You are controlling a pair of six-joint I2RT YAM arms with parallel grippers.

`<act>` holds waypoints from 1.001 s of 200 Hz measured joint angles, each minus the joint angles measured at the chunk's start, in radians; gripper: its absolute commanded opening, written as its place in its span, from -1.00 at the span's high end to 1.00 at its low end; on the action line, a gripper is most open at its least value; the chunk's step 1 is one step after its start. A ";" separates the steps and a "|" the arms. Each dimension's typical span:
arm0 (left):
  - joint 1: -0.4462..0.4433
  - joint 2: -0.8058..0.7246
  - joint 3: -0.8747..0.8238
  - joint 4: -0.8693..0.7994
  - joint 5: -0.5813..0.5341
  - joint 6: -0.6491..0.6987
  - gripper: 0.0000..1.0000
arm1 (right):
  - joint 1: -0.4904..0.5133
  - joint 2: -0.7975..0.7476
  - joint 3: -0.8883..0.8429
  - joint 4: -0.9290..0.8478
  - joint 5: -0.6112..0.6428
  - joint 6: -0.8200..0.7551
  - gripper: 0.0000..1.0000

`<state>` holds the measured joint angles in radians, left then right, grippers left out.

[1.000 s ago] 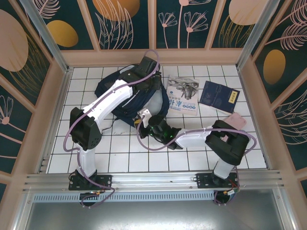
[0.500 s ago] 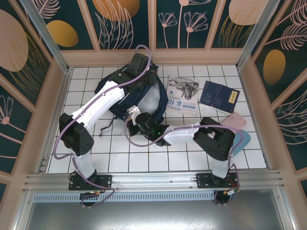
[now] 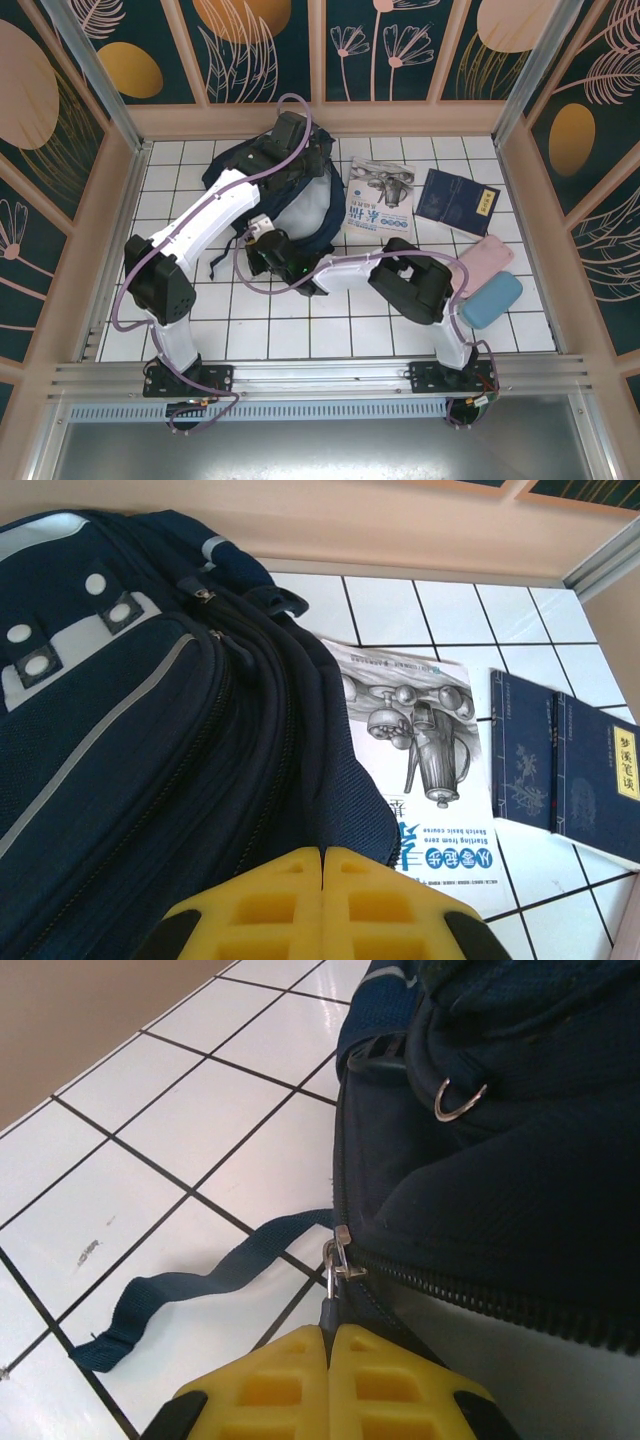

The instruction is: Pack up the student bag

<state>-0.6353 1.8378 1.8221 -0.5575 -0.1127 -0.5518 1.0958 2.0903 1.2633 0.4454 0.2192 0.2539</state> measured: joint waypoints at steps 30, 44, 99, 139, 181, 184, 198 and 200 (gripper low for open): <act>0.002 0.010 0.000 0.010 0.000 0.000 1.00 | -0.033 -0.008 -0.037 0.034 -0.111 0.036 0.21; 0.002 0.010 0.000 0.023 -0.001 0.001 1.00 | -0.045 -0.059 -0.123 0.054 -0.175 0.039 0.04; 0.002 0.009 -0.005 0.066 0.019 0.015 1.00 | -0.109 -0.367 -0.451 0.175 -0.404 0.093 -0.09; 0.001 0.010 -0.035 0.084 0.042 0.039 1.00 | -0.227 -0.536 -0.593 0.265 -0.457 0.182 -0.23; 0.002 0.010 -0.042 0.090 0.074 0.053 1.00 | -0.324 -0.562 -0.602 0.341 -0.464 0.335 -0.38; 0.002 0.009 -0.042 0.090 0.076 0.053 1.00 | -0.330 -0.562 -0.602 0.348 -0.465 0.352 -0.40; 0.002 0.010 -0.042 0.090 0.083 0.053 1.00 | -0.354 -0.553 -0.600 0.381 -0.469 0.401 -0.43; 0.002 0.010 -0.042 0.090 0.084 0.053 1.00 | -0.357 -0.550 -0.600 0.385 -0.471 0.406 -0.43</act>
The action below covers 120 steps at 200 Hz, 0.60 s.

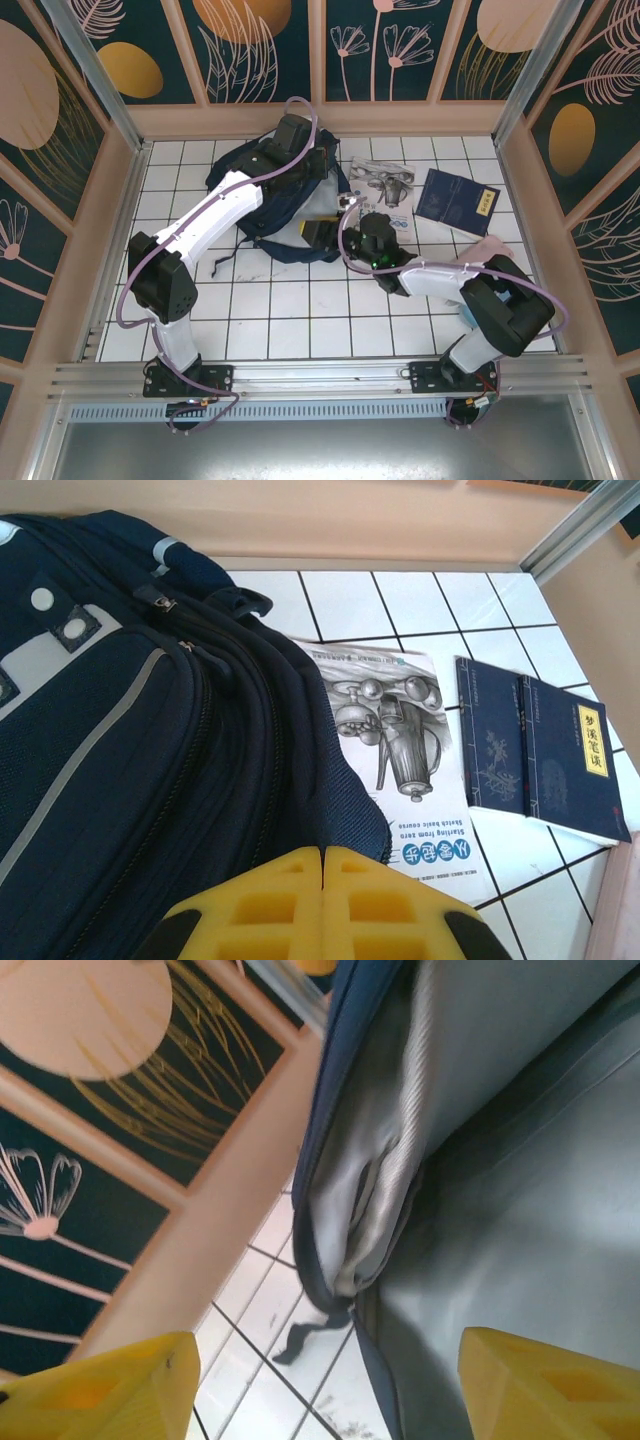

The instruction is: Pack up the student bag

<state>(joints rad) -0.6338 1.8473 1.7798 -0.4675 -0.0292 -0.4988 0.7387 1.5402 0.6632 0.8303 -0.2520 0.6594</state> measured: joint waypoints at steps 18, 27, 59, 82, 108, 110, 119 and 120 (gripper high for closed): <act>0.000 0.000 0.000 0.000 0.010 0.000 1.00 | -0.015 0.037 0.029 0.016 -0.013 0.037 -0.45; 0.000 0.000 0.000 0.000 0.017 0.000 1.00 | -0.016 0.062 0.049 0.027 -0.024 0.052 -0.45; 0.000 0.000 0.000 0.000 0.026 0.000 1.00 | -0.016 0.133 0.085 0.079 -0.066 0.099 -0.48; 0.000 0.000 0.000 0.000 0.032 0.000 1.00 | -0.016 0.169 0.095 0.111 -0.081 0.126 -0.48; 0.000 0.000 0.000 0.000 0.049 -0.002 0.97 | -0.016 0.218 0.143 0.116 -0.079 0.151 -0.42; 0.000 0.000 0.000 0.000 0.050 -0.002 0.93 | -0.016 0.222 0.148 0.115 -0.078 0.155 -0.40; 0.000 0.002 0.000 -0.001 0.055 -0.005 0.57 | -0.016 0.235 0.164 0.113 -0.062 0.164 -0.29; 0.000 0.002 0.001 -0.001 0.055 -0.003 0.52 | -0.016 0.237 0.166 0.111 -0.059 0.164 -0.27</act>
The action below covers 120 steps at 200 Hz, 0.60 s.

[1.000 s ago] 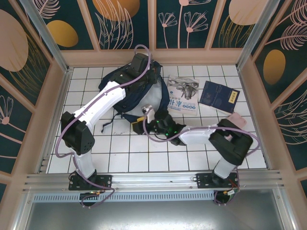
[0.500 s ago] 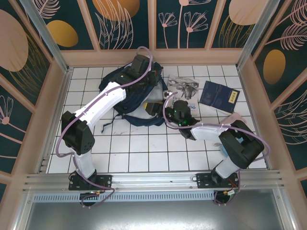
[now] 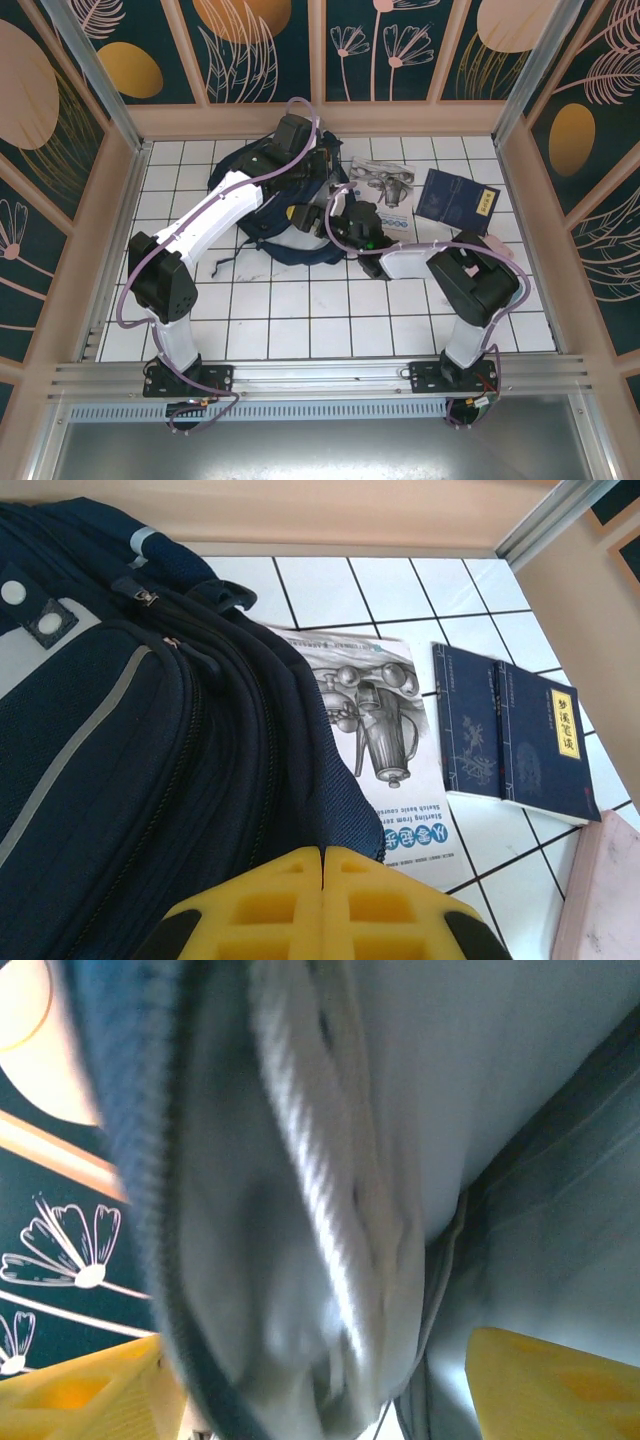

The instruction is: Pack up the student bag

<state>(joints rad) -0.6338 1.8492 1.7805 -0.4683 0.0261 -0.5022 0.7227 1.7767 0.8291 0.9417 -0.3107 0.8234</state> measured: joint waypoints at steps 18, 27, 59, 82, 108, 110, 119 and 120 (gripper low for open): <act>0.000 0.015 0.033 -0.007 0.002 -0.021 0.01 | 0.003 0.028 0.033 -0.007 0.060 0.035 -0.06; 0.000 0.015 0.049 -0.006 -0.005 -0.025 -0.14 | 0.004 0.041 0.037 -0.013 0.087 0.047 0.00; 0.013 -0.004 0.059 0.005 -0.028 -0.066 -0.34 | 0.011 0.087 0.038 -0.029 0.153 0.090 0.30; 0.071 -0.076 -0.051 0.034 -0.031 -0.101 -0.37 | 0.016 0.088 0.038 -0.028 0.182 0.107 0.59; 0.150 -0.195 -0.231 0.071 -0.037 -0.135 -0.44 | 0.016 0.087 0.038 -0.038 0.203 0.134 0.72; 0.155 -0.207 -0.248 0.074 -0.037 -0.135 -0.44 | 0.016 0.086 0.038 -0.042 0.203 0.132 0.72; 0.169 -0.254 -0.314 0.086 -0.040 -0.140 -0.47 | 0.014 0.081 0.038 -0.064 0.205 0.135 0.73; 0.171 -0.258 -0.319 0.087 -0.041 -0.140 -0.47 | 0.014 0.080 0.038 -0.066 0.205 0.135 0.73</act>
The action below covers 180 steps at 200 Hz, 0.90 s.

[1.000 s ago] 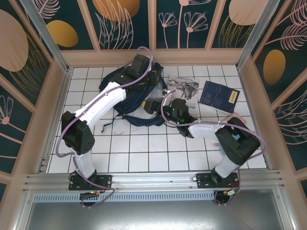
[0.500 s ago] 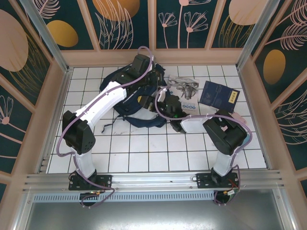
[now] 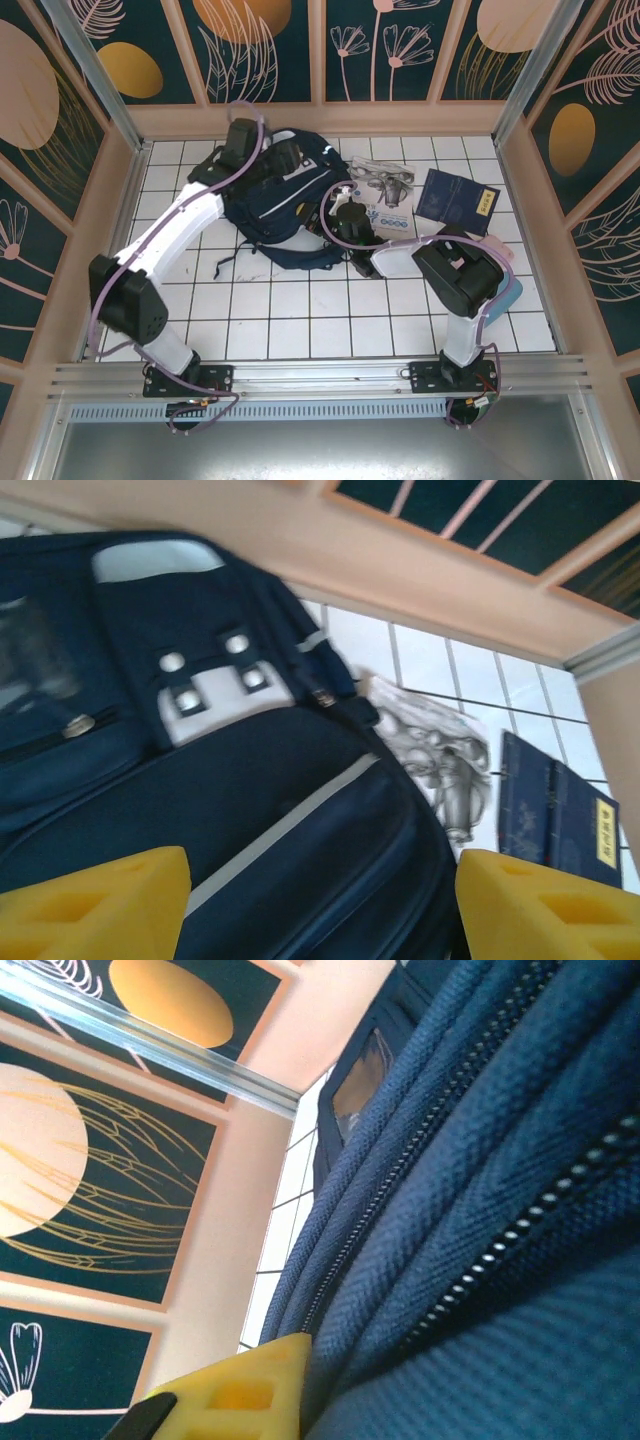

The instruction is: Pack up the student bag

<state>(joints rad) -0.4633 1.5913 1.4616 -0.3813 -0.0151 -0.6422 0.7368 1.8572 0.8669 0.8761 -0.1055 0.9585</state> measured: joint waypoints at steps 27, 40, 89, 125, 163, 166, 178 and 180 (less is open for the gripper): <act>0.002 -0.131 -0.178 0.011 0.010 0.018 -0.47 | -0.021 -0.035 0.000 -0.079 -0.019 0.002 0.74; -0.001 -0.185 -0.267 0.019 0.014 0.042 -0.46 | -0.042 -0.055 0.000 -0.113 -0.046 0.002 0.73; -0.002 -0.235 -0.544 0.036 0.045 0.144 -0.37 | -0.103 -0.072 0.036 -0.203 -0.147 0.001 0.74; -0.002 -0.150 -0.591 0.087 0.051 0.156 -0.18 | -0.117 -0.073 0.081 -0.249 -0.185 -0.002 0.74; -0.002 -0.071 -0.589 0.116 0.017 0.214 0.09 | -0.127 -0.074 0.105 -0.278 -0.211 -0.002 0.74; -0.002 -0.063 -0.588 0.117 0.018 0.214 0.11 | -0.128 -0.074 0.108 -0.282 -0.211 -0.002 0.74; -0.002 -0.041 -0.587 0.123 0.024 0.230 0.19 | -0.131 -0.074 0.116 -0.290 -0.217 -0.002 0.74; -0.002 -0.037 -0.587 0.124 0.027 0.232 0.20 | -0.131 -0.074 0.118 -0.291 -0.219 -0.002 0.74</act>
<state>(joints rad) -0.4648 1.5539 0.8745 -0.2569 0.0116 -0.4099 0.6056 1.7828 0.9848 0.5846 -0.3244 0.9565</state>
